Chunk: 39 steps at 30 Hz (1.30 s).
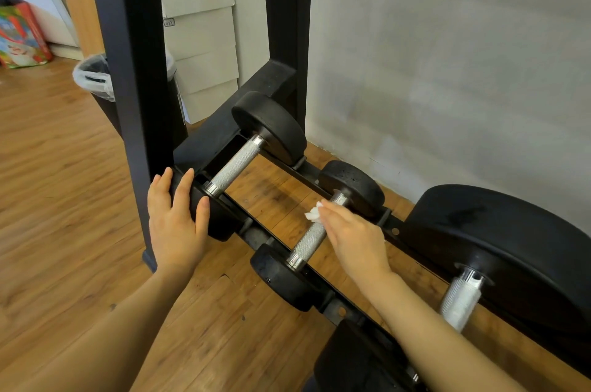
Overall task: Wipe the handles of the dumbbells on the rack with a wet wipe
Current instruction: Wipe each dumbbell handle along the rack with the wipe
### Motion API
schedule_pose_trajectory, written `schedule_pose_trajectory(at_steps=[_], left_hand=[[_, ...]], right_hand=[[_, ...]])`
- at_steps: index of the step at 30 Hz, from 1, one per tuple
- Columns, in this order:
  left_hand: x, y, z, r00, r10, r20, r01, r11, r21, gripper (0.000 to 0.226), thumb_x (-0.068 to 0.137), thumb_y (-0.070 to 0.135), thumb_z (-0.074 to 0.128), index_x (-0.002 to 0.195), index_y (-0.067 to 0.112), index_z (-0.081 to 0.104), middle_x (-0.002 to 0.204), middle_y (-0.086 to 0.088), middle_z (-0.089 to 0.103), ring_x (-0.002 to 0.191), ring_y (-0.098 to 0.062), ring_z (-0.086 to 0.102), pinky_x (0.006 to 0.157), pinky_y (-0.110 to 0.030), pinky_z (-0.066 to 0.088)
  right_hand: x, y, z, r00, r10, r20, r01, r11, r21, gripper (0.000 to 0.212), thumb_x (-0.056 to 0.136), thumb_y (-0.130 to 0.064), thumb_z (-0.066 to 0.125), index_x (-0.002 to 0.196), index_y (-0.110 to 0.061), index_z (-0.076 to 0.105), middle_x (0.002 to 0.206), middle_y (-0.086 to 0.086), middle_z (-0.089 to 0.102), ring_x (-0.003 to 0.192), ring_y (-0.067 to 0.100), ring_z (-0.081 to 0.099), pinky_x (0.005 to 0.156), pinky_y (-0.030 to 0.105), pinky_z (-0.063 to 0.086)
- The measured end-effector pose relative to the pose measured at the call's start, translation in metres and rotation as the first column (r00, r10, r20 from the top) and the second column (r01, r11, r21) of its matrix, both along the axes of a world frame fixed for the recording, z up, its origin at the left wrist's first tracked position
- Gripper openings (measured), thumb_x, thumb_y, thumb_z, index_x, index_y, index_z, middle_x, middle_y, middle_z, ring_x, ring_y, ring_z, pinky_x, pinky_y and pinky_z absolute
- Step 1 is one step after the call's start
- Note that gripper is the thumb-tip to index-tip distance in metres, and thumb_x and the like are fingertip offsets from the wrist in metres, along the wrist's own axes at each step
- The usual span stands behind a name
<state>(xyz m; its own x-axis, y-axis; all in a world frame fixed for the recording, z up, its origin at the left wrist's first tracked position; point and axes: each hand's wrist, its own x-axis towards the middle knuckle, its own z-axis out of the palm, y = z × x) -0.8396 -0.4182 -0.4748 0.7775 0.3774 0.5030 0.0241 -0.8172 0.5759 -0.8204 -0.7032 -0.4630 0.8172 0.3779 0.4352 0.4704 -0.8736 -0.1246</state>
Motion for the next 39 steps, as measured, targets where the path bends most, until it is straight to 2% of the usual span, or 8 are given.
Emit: schedule_pose_trajectory(at_steps=[4,10,16,19,26,31,36,39], left_hand=[[0.0,0.0,0.0,1.0,-0.001,-0.01,0.0,1.0,-0.012,0.048,0.101,0.026,0.051,0.147,0.017,0.041,0.158,-0.011,0.025,0.149,-0.027,0.014,0.116,-0.043,0.016],[-0.001,-0.001,0.001,1.0,0.001,-0.014,-0.001,1.0,-0.014,0.049,0.1,0.023,0.053,0.147,0.017,0.041,0.159,-0.011,0.024,0.15,-0.027,0.013,0.115,-0.041,0.015],[-0.001,0.001,0.001,1.0,-0.021,-0.005,0.021,1.0,-0.019,0.054,0.097,0.036,0.043,0.146,0.017,0.042,0.157,-0.011,0.026,0.148,-0.029,0.016,0.118,-0.048,0.02],[-0.001,0.002,0.001,0.999,-0.033,-0.008,0.033,0.999,-0.013,0.054,0.096,0.037,0.043,0.146,0.017,0.043,0.156,-0.012,0.027,0.147,-0.031,0.018,0.117,-0.052,0.023],[-0.001,0.004,0.002,0.999,-0.03,-0.032,0.03,1.0,0.001,0.05,0.098,0.024,0.056,0.146,0.016,0.044,0.156,-0.014,0.028,0.146,-0.034,0.02,0.114,-0.055,0.027],[-0.001,0.007,0.002,0.998,-0.03,-0.061,0.031,0.999,0.027,0.053,0.096,0.025,0.058,0.146,0.018,0.043,0.156,-0.014,0.028,0.146,-0.033,0.02,0.113,-0.053,0.026],[-0.001,0.006,0.003,0.999,-0.022,-0.048,0.024,0.999,0.039,0.053,0.095,0.024,0.06,0.145,0.016,0.045,0.155,-0.015,0.03,0.144,-0.034,0.023,0.113,-0.053,0.027],[-0.001,0.007,0.002,0.999,-0.02,-0.039,0.022,0.999,0.048,0.051,0.096,0.025,0.06,0.145,0.016,0.046,0.154,-0.015,0.031,0.143,-0.035,0.024,0.112,-0.053,0.029]], right_hand=[[0.008,-0.003,0.005,0.993,-0.116,-0.002,0.115,0.991,0.072,0.051,0.072,-0.009,0.083,0.119,-0.011,0.066,0.118,0.002,0.068,0.08,0.016,0.072,0.059,0.027,0.058],[0.01,0.0,0.002,0.998,-0.041,-0.042,0.043,0.998,0.039,0.042,0.08,-0.013,0.076,0.121,-0.013,0.065,0.123,0.0,0.066,0.087,0.016,0.072,0.062,0.03,0.061],[0.009,-0.001,0.009,0.993,-0.006,-0.122,0.026,0.986,0.164,0.039,0.085,-0.009,0.07,0.124,-0.012,0.064,0.126,0.002,0.065,0.111,0.019,0.065,0.087,0.037,0.057],[0.009,0.0,0.015,0.973,0.004,-0.23,0.012,0.997,0.07,0.045,0.091,-0.01,0.063,0.135,-0.015,0.054,0.139,-0.001,0.054,0.118,0.018,0.06,0.095,0.035,0.053],[0.019,0.0,0.04,0.941,-0.019,-0.338,-0.054,0.977,-0.208,0.056,0.093,-0.009,0.057,0.145,-0.014,0.037,0.152,-0.001,0.033,0.114,0.023,0.06,0.093,0.034,0.052],[0.022,-0.009,0.044,0.935,-0.005,-0.354,-0.127,0.929,-0.347,0.065,0.093,-0.006,0.055,0.15,-0.016,0.026,0.152,-0.001,0.027,0.098,0.022,0.064,0.077,0.032,0.054],[0.028,-0.004,0.029,0.924,0.058,-0.378,-0.157,0.959,-0.236,0.041,0.096,-0.015,0.056,0.136,-0.019,0.047,0.138,-0.004,0.044,0.095,0.02,0.066,0.079,0.036,0.056],[0.029,-0.001,0.028,0.952,-0.01,-0.307,-0.058,0.976,-0.21,0.03,0.1,-0.024,0.051,0.129,-0.02,0.052,0.128,-0.004,0.049,0.09,0.019,0.065,0.075,0.035,0.057]])
